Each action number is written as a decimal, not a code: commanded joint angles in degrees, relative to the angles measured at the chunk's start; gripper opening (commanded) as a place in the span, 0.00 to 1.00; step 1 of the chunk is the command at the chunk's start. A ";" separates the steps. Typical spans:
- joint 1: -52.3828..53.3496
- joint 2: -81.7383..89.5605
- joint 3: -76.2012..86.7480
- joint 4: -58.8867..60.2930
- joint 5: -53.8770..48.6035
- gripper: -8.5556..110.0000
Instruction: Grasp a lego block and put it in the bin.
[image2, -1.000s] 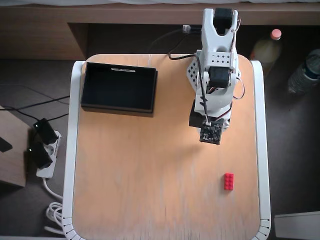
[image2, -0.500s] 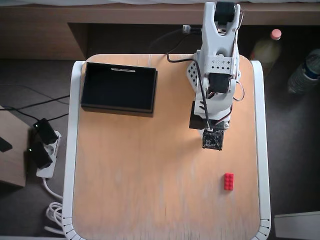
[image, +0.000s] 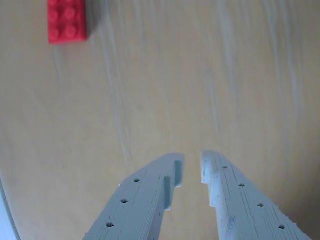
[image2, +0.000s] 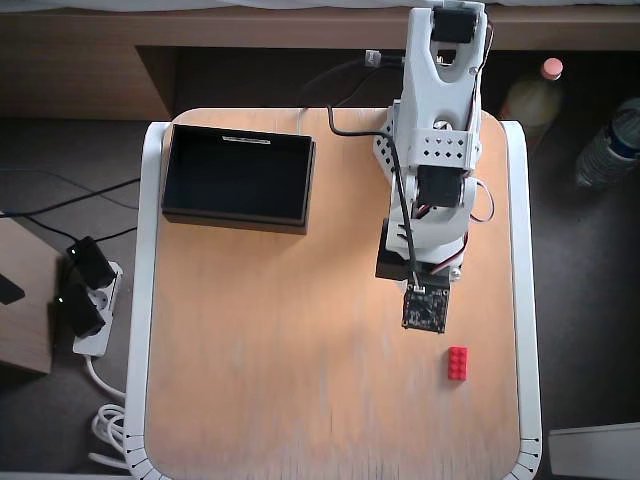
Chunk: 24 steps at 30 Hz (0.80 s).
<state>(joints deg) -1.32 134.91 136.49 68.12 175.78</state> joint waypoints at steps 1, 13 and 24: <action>-1.76 -5.80 -11.95 -1.14 -0.44 0.08; -6.86 -19.60 -25.84 -1.23 -8.88 0.13; -8.35 -27.60 -26.63 -5.89 -11.07 0.23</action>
<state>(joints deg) -8.53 107.84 117.77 65.04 165.06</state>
